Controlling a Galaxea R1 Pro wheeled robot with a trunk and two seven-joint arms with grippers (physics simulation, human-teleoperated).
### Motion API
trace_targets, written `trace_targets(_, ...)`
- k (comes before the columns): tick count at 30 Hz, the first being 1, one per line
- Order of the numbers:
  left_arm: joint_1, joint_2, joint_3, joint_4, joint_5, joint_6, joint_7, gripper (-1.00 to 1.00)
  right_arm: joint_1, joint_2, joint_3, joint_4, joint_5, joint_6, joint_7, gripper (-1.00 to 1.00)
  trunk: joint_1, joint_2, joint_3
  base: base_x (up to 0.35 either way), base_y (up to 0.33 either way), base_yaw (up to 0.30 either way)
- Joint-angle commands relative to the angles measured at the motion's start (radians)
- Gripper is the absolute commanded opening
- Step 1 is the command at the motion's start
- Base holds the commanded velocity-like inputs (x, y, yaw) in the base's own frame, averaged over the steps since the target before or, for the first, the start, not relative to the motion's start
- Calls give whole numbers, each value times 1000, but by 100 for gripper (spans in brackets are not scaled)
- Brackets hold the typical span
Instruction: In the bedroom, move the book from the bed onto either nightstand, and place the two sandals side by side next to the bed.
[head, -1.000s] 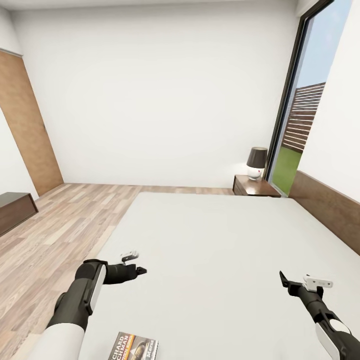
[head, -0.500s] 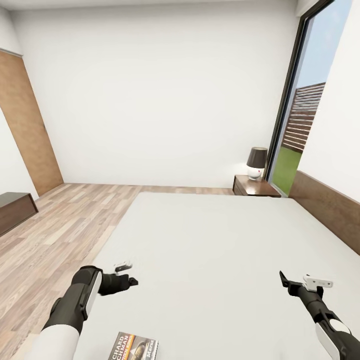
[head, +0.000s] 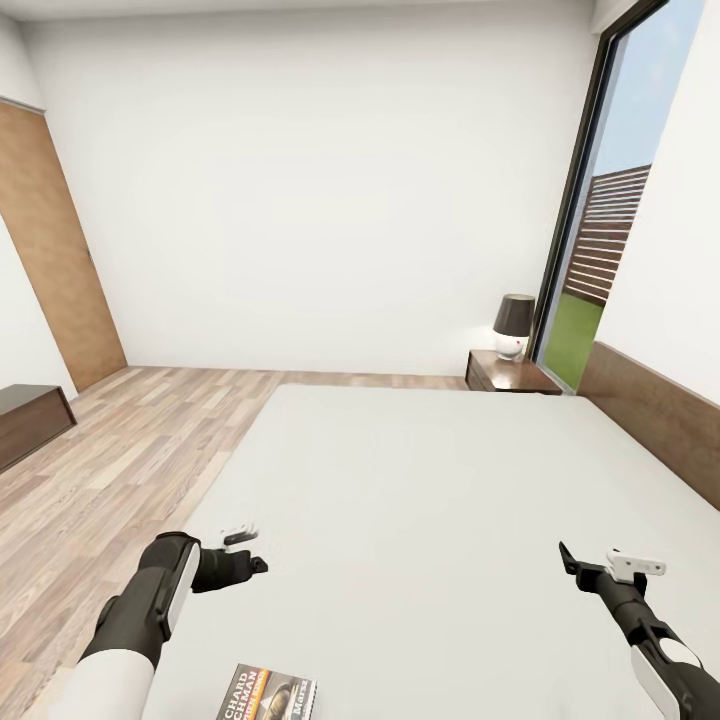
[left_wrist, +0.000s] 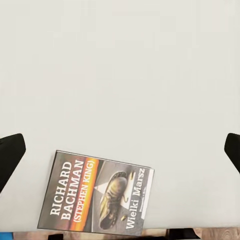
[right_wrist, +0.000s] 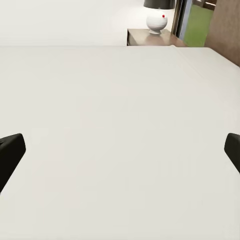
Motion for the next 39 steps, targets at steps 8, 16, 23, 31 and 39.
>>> trace_targets(8, -1, -4, -2, -1, -10, 2, -10, 100, -1, 1, -2, 1, -11, -1, 9, 100, 0, -1, -1, 0, 0, 0)
trace_targets(16, -1, -5, -3, -1, -10, 2, -10, 100, -1, 0, -2, 1, -11, -1, 10, 100, 27, -50, -23, 0, 0, 0)
trace_targets(23, -1, -5, -4, -1, -10, 2, -10, 100, -1, 1, -2, 1, -11, -1, 9, 100, 54, -99, -45, 0, 0, 0)
trace_targets(31, -1, -5, -6, -1, -10, 2, -10, 100, -1, 0, -6, -11, -7, -4, 6, 100, 73, -134, -61, 0, 0, 0)
trace_targets(39, -1, -6, -6, -1, -10, 2, -10, 100, -1, -2, -16, -21, -8, -15, -50, 100, 73, -134, -61, 0, 0, 0)
